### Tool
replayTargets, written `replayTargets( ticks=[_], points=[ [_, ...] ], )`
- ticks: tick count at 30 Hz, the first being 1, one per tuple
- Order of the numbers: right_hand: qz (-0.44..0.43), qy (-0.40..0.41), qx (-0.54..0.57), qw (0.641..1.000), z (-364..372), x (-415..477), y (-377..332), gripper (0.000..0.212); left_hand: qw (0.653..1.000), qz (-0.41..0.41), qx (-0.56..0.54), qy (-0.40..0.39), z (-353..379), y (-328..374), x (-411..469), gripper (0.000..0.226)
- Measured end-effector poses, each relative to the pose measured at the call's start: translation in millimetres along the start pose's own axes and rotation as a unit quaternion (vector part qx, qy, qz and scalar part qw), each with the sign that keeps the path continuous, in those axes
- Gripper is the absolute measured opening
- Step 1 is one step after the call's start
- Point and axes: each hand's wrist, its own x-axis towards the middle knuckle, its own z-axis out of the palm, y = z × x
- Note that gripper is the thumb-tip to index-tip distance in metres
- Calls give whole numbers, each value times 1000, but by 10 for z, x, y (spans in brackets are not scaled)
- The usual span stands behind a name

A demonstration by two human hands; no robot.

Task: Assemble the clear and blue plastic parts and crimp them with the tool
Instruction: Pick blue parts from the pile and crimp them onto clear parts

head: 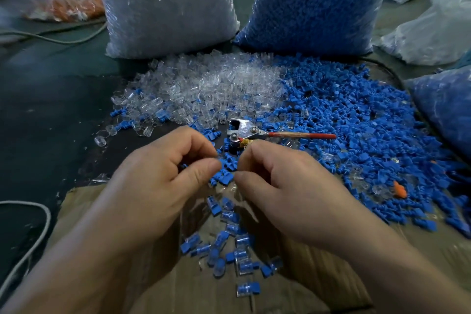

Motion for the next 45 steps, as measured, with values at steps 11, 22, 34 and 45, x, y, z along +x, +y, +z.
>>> replayTargets(
  ticks=[11, 22, 34, 45],
  points=[
    [-94, -89, -127, 984, 414, -612, 93, 109, 997, 47, 68, -12, 248, -17, -509, 23],
    [-136, -47, -128, 981, 539, -392, -111, 103, 980, -100, -103, 139, 345, -41, -588, 26],
    [-152, 11, -149, 977, 652, -356, -153, 60, 979, -142, -102, 107, 361, -143, -555, 55],
    [-146, 17, -188, 971, 724, -317, -255, 61, 906, -148, -358, 172, 371, -246, -467, 45]
  ],
)
